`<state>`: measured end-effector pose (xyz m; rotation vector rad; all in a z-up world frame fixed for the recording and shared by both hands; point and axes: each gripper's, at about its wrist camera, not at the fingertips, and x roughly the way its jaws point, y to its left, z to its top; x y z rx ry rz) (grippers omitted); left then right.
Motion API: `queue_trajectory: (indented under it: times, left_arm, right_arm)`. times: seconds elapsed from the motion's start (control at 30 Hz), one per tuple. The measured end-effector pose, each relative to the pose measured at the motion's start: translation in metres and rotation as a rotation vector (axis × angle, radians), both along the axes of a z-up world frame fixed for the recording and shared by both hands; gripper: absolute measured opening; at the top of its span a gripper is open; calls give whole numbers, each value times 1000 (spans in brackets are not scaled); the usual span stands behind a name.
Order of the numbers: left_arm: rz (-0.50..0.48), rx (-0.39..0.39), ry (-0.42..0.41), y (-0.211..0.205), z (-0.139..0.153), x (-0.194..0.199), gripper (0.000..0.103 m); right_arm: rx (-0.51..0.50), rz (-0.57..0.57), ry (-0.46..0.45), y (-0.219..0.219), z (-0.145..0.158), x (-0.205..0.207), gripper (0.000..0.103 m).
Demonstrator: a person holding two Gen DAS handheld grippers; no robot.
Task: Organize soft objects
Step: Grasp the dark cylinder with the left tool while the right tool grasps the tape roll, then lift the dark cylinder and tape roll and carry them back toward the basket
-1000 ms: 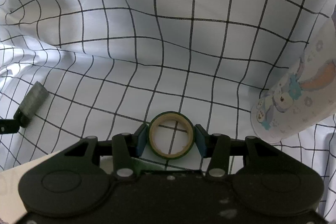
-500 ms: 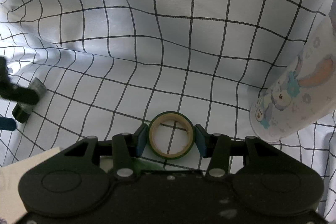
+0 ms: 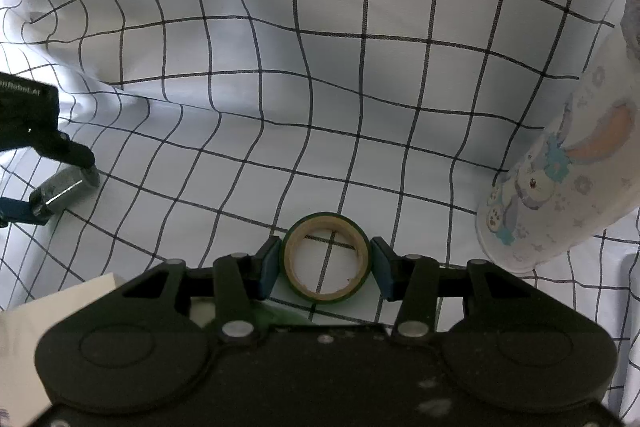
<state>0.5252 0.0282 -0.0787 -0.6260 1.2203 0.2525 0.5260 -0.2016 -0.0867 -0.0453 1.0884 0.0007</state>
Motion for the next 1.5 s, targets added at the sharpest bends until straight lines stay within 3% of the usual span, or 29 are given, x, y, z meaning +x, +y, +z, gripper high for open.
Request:
queue_trajectory:
  times: [0.4, 0.8, 1.2, 1.5]
  left_arm:
    - [-226, 116, -114, -17, 43, -23, 68]
    - [-336, 246, -273, 6, 105, -100, 68]
    - [-425, 269, -462, 10, 163, -232, 68]
    - [-509, 301, -561, -2, 175, -340, 68]
  right_arm:
    - [38, 8, -77, -2, 43, -13, 47]
    - [161, 99, -202, 41, 108, -68, 47]
    - [238, 146, -367, 47, 180, -230, 47]
    - [235, 56, -513, 31, 185, -378, 47]
